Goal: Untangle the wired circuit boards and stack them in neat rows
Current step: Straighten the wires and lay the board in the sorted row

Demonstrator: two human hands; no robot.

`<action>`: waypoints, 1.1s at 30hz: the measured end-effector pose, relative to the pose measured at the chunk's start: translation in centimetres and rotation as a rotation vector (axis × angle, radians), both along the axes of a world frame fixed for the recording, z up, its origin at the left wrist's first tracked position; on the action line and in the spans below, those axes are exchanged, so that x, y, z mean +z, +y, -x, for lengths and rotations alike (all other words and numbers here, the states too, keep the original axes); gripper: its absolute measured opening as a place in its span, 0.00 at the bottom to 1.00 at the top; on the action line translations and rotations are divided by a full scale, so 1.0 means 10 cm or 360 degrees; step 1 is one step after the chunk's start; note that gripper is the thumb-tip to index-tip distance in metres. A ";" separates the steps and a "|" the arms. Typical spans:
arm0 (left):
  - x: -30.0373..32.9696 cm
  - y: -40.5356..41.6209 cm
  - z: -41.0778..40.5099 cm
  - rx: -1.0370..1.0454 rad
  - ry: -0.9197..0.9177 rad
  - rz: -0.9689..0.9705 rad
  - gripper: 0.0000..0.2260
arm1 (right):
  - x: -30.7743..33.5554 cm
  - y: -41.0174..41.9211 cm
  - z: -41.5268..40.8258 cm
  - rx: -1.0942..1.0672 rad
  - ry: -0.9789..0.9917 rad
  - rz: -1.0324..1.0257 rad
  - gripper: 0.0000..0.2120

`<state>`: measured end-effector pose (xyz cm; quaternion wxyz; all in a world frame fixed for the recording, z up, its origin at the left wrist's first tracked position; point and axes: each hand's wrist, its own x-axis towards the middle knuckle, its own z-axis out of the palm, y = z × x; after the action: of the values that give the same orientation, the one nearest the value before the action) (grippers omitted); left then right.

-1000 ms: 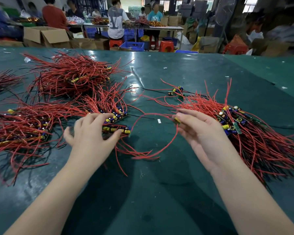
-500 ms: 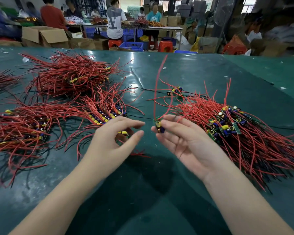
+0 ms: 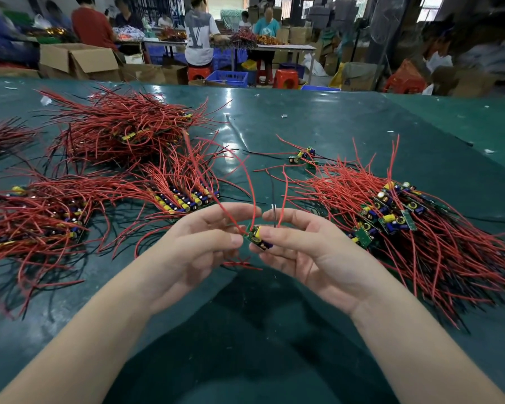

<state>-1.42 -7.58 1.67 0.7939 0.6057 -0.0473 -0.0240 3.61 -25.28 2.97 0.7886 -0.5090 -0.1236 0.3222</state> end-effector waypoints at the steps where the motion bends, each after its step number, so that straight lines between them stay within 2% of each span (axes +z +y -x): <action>1: 0.00 -0.01 0.00 0.0017 -0.0018 0.0009 0.18 | 0.00 0.00 0.00 0.0002 0.0010 -0.0008 0.17; 7: 0.03 -0.07 0.01 0.0097 -0.0175 0.0016 0.12 | -0.01 0.00 0.00 -0.0039 0.0027 -0.0015 0.17; 11: 0.02 -0.09 -0.04 0.0264 -0.0274 -0.0173 0.09 | -0.02 0.02 0.00 -0.0131 -0.0008 -0.0034 0.17; 14: -0.03 -0.08 -0.07 0.0386 -0.0303 -0.0249 0.07 | -0.05 0.04 0.01 -0.0241 -0.0178 -0.0006 0.13; 17: -0.06 -0.10 -0.06 0.0386 -0.0280 -0.0145 0.06 | -0.07 0.08 0.03 -0.0350 -0.0379 0.0026 0.08; 20: -0.10 -0.15 -0.06 0.0413 -0.0165 0.0102 0.06 | -0.10 0.09 0.04 -0.0500 -0.0643 0.0190 0.11; 22: -0.13 -0.18 -0.07 0.0458 -0.0131 0.0082 0.04 | -0.11 0.11 0.05 -0.0565 -0.0781 0.0284 0.11; 29: -0.15 -0.18 -0.09 0.0658 -0.0226 -0.0085 0.03 | -0.14 0.12 0.06 -0.0689 -0.0908 0.0355 0.09; 33: -0.15 -0.18 -0.10 0.0773 -0.0225 -0.0092 0.09 | -0.16 0.15 0.08 -0.0698 -0.1004 0.0419 0.10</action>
<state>-0.38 -9.37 0.14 0.7534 0.6219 0.0450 0.2085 2.84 -23.83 1.38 0.6902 -0.6937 -0.2056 -0.0125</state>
